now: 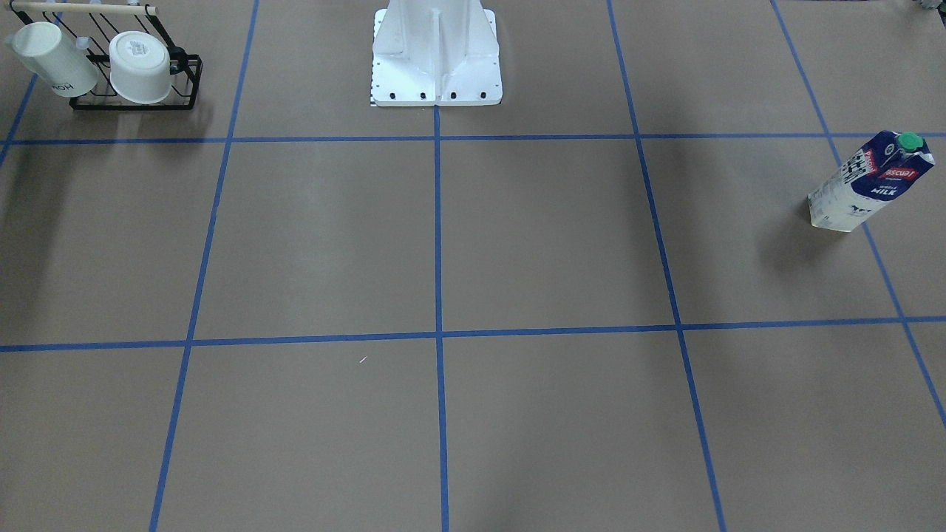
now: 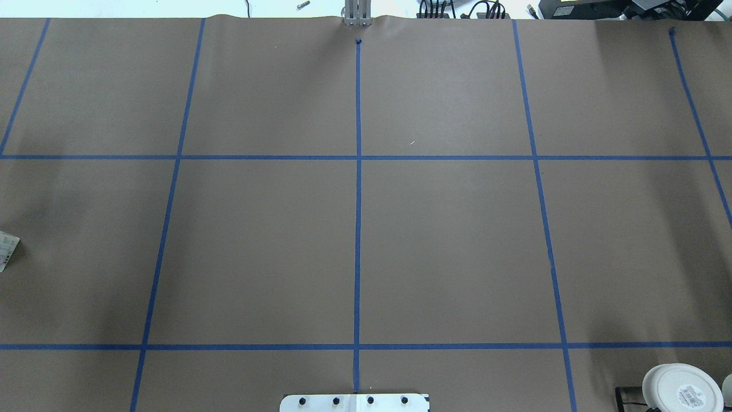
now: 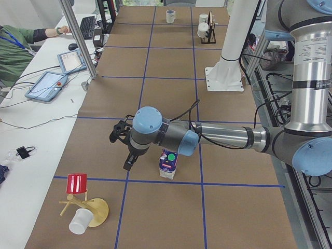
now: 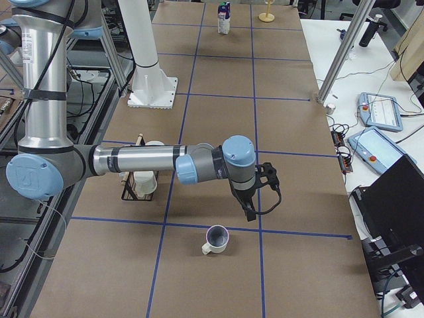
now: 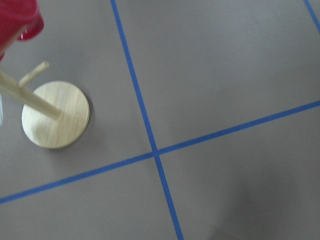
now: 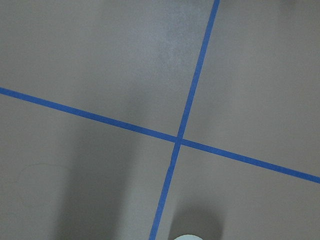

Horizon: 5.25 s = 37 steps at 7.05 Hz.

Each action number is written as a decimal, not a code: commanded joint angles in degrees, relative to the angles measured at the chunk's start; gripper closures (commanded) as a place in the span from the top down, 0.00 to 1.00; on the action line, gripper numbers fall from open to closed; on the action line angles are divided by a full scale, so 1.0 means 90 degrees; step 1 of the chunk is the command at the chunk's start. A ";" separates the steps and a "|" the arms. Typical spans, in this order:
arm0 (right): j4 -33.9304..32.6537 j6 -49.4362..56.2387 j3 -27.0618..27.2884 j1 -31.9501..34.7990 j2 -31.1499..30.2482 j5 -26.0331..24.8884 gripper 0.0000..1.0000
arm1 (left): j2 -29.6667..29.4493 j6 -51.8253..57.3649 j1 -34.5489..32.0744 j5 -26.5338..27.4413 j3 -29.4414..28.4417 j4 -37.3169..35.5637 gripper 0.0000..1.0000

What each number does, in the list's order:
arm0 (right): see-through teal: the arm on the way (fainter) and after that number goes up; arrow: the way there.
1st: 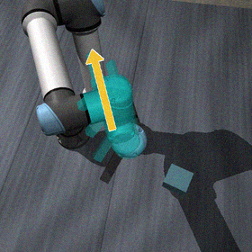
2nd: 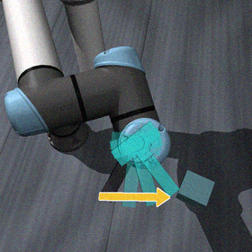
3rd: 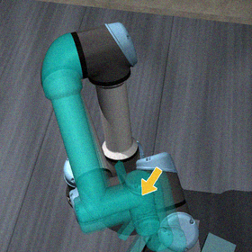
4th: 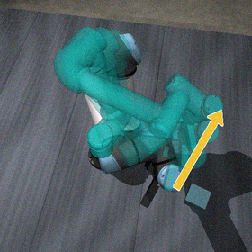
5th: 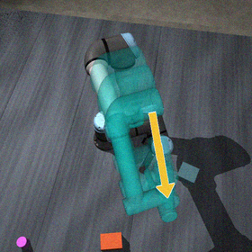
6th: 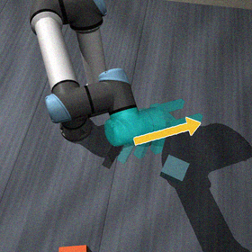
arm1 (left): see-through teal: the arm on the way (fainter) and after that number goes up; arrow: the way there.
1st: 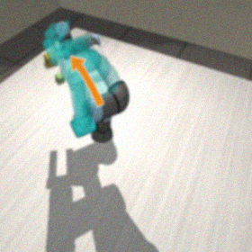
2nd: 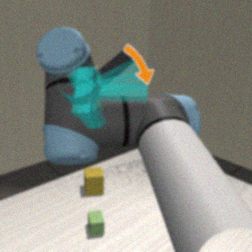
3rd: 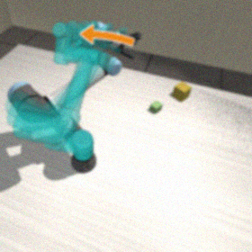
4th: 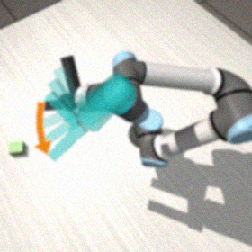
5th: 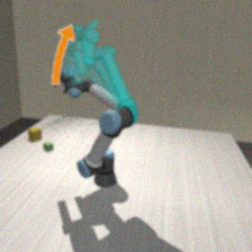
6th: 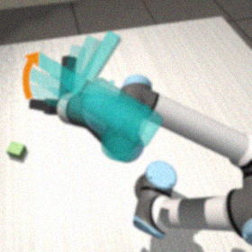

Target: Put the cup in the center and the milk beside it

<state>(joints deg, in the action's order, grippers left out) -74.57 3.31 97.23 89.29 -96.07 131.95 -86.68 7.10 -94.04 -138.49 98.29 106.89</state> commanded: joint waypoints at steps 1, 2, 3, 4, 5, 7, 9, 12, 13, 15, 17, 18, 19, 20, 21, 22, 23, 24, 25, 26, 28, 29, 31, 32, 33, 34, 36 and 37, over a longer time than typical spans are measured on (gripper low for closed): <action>0.1385 -0.1223 -0.0159 -0.0455 -0.0806 0.0027 1.00 | 0.0012 0.0002 0.0000 -0.0012 0.0026 0.0027 0.98; 0.1787 -0.1778 -0.0207 -0.0777 -0.0975 -0.0032 1.00 | 0.0032 0.0002 0.0000 -0.0012 0.0046 0.0027 0.98; 0.2072 -0.2190 -0.0218 -0.1215 -0.1141 -0.0467 0.99 | 0.0042 0.0011 0.0000 -0.0012 0.0065 0.0027 0.98; 0.2103 -0.2262 -0.0266 -0.1432 -0.1162 -0.0713 0.96 | 0.0042 0.0012 0.0000 -0.0012 0.0065 0.0027 0.98; 0.2113 -0.2233 -0.0286 -0.1541 -0.1181 -0.0977 0.80 | 0.0042 0.0012 0.0000 -0.0012 0.0075 0.0027 0.98; 0.2113 -0.2175 -0.0559 -0.1746 -0.1181 -0.1242 0.09 | 0.0042 0.0012 0.0000 -0.0022 0.0085 0.0027 0.98; 0.2152 -0.2174 -0.0579 -0.1864 -0.1152 -0.1350 0.00 | 0.0042 0.0021 0.0000 -0.0012 0.0066 0.0027 0.98; 0.2260 -0.2194 0.0023 -0.1825 -0.0918 -0.1224 0.00 | 0.0042 0.0012 0.0000 -0.0012 0.0017 0.0027 0.98; 0.2260 -0.2233 0.0229 -0.1680 -0.0637 -0.1088 0.00 | 0.0042 0.0012 0.0000 -0.0012 0.0016 0.0027 0.98; 0.2173 -0.2581 0.0251 -0.1650 0.0532 -0.0406 0.00 | 0.0042 0.0041 0.0000 -0.0022 0.0084 0.0037 0.98; 0.2153 -0.5141 0.0280 -0.2580 0.1693 -0.0412 0.00 | 0.0080 0.0012 0.0000 -0.0022 0.0017 0.0598 0.98; 0.1437 -0.5984 0.0329 -0.3148 0.2463 -0.0848 0.00 | 0.0187 0.0002 0.0009 -0.0012 -0.0032 0.0816 0.98; 0.0318 -0.6447 0.0435 -0.3898 0.3225 -0.1655 0.00 | 0.0198 0.0002 0.0010 -0.0022 -0.0042 0.0818 0.98; -0.0815 -0.6848 0.0495 -0.4553 0.3929 -0.2253 0.00 | 0.0208 -0.0008 0.0010 -0.0022 -0.0042 0.0818 0.99; -0.1686 -0.7384 0.0476 -0.5169 0.4555 -0.2791 0.00 | 0.0208 -0.0008 0.0010 -0.0022 -0.0042 0.0818 0.98; -0.2285 -0.8085 0.0418 -0.5707 0.5073 -0.3038 0.00 | 0.0208 -0.0018 0.0010 -0.0022 -0.0052 0.0808 0.98; -0.2707 -0.8721 0.0127 -0.6234 0.5649 -0.3349 0.00 | 0.0208 -0.0172 0.0010 -0.0022 -0.0042 0.0818 0.99; -0.2788 -0.9182 -0.0427 -0.6616 0.6148 -0.3546 0.00 | 0.0208 -0.0174 0.0010 -0.0022 -0.0052 0.0818 0.99; -0.2799 -0.9331 -0.0955 -0.6852 0.6578 -0.3558 0.00 | 0.0208 -0.0174 0.0010 -0.0022 -0.0052 0.0818 0.99; -0.2799 -0.9458 -0.1356 -0.7048 0.6824 -0.3558 0.00 | 0.0246 -0.0174 0.0010 -0.0022 -0.0052 0.0818 0.99; -0.2799 -0.9460 -0.1429 -0.7293 0.6827 -0.3558 0.00 | 0.0305 -0.0164 0.0010 -0.0022 -0.0052 0.0818 0.99; -0.2799 -0.9460 -0.1438 -0.7323 0.6817 -0.3558 0.00 | 0.0315 -0.0164 0.0010 -0.0022 -0.0052 0.0828 0.99; -0.2779 -0.9460 -0.1448 -0.7343 0.6797 -0.3606 0.12 | 0.0315 -0.0164 0.0010 -0.0022 -0.0052 0.0818 0.99; -0.2760 -0.9450 -0.1448 -0.7343 0.6797 -0.3616 0.21 | 0.0315 -0.0164 0.0010 -0.0022 -0.0052 0.0818 0.98; -0.2760 -0.9450 -0.1439 -0.7343 0.6797 -0.3723 0.48 | 0.0315 -0.0164 0.0010 -0.0022 -0.0052 0.0818 0.99; -0.2750 -0.9440 -0.1409 -0.7343 0.6807 -0.3849 0.96 | 0.0315 -0.0164 0.0010 -0.0022 -0.0052 0.0818 0.98; -0.2779 -0.9323 -0.0933 -0.7071 0.6817 -0.3764 1.00 | 0.0315 -0.0164 0.0010 -0.0022 -0.0052 0.0818 0.98; -0.2798 -0.8859 -0.0824 -0.6692 0.6817 -0.3540 1.00 | 0.0315 -0.0155 0.0010 -0.0022 -0.0052 0.0818 0.98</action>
<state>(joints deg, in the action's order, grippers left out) -99.56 -79.77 88.15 25.87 -34.73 98.39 -83.85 5.65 -93.96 -138.69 97.82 114.26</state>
